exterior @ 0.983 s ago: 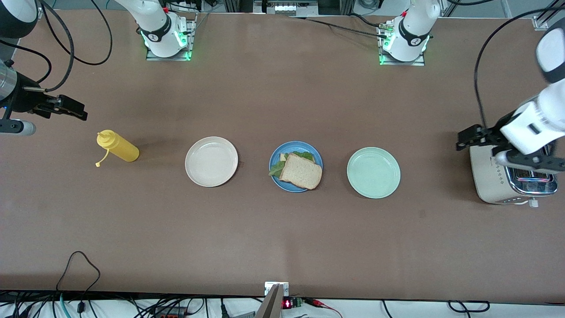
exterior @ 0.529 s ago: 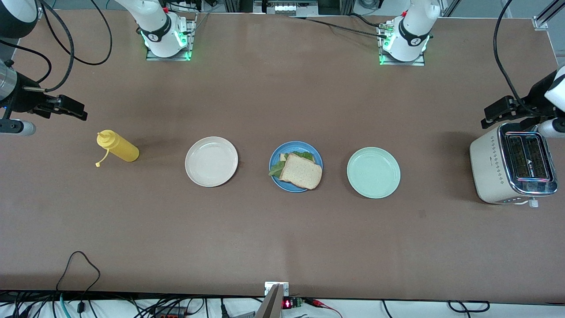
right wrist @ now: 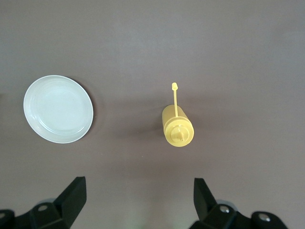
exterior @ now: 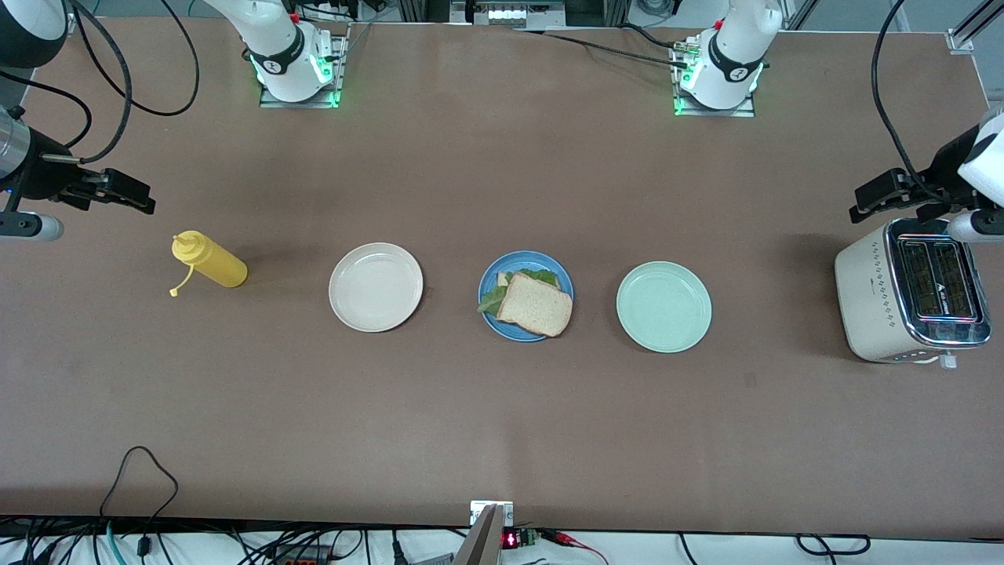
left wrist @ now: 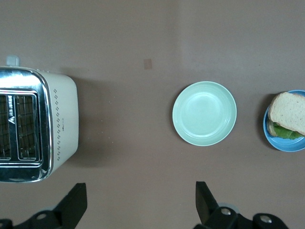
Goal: Make sandwich in blue plate with both arms
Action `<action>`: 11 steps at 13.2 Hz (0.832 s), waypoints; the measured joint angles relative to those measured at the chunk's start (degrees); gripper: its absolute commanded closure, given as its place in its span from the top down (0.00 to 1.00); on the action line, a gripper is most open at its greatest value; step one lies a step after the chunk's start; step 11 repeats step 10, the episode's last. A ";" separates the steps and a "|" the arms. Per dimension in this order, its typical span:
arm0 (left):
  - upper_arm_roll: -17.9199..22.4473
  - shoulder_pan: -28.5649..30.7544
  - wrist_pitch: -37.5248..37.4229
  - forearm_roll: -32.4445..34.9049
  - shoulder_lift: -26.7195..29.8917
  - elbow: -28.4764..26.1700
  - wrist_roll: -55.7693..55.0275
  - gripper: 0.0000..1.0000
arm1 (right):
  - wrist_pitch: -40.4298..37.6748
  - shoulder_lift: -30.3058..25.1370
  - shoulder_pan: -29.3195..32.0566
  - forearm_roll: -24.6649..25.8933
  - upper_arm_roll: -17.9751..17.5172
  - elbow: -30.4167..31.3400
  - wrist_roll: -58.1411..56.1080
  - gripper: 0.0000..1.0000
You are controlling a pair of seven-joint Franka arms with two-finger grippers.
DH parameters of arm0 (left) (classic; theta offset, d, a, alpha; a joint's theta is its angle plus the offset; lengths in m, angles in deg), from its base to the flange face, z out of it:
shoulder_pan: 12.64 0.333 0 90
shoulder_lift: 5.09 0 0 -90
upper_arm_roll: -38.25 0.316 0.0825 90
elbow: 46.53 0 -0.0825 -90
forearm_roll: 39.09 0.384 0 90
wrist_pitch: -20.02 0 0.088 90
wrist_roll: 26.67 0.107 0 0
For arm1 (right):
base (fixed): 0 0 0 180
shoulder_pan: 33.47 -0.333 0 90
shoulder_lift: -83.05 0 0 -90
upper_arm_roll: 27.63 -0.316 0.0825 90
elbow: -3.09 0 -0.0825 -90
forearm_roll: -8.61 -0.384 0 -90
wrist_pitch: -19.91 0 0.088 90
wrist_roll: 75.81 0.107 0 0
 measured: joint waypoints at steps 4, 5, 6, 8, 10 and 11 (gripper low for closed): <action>0.19 0.02 0.00 0.00 2.17 -2.03 -0.04 1.00 | 0.00 0.00 0.00 0.00 0.01 0.00 0.04 1.00; 0.20 0.02 0.00 0.00 2.52 -2.17 -0.04 1.00 | 0.00 0.00 0.01 0.00 0.02 0.00 0.05 1.00; 0.20 0.03 0.00 0.01 2.76 -2.27 -0.05 1.00 | 0.00 0.00 0.02 0.00 0.03 0.00 0.06 1.00; 0.22 0.09 0.00 0.02 2.92 -2.29 -0.06 1.00 | 0.00 0.00 0.04 0.00 0.05 0.00 0.09 1.00; 0.22 0.12 0.00 0.02 2.92 -2.31 -0.06 1.00 | 0.00 0.00 0.05 0.00 0.05 0.00 0.10 1.00; 0.22 0.12 0.00 0.02 2.92 -2.31 -0.06 1.00 | 0.00 0.00 0.05 0.00 0.05 0.00 0.10 1.00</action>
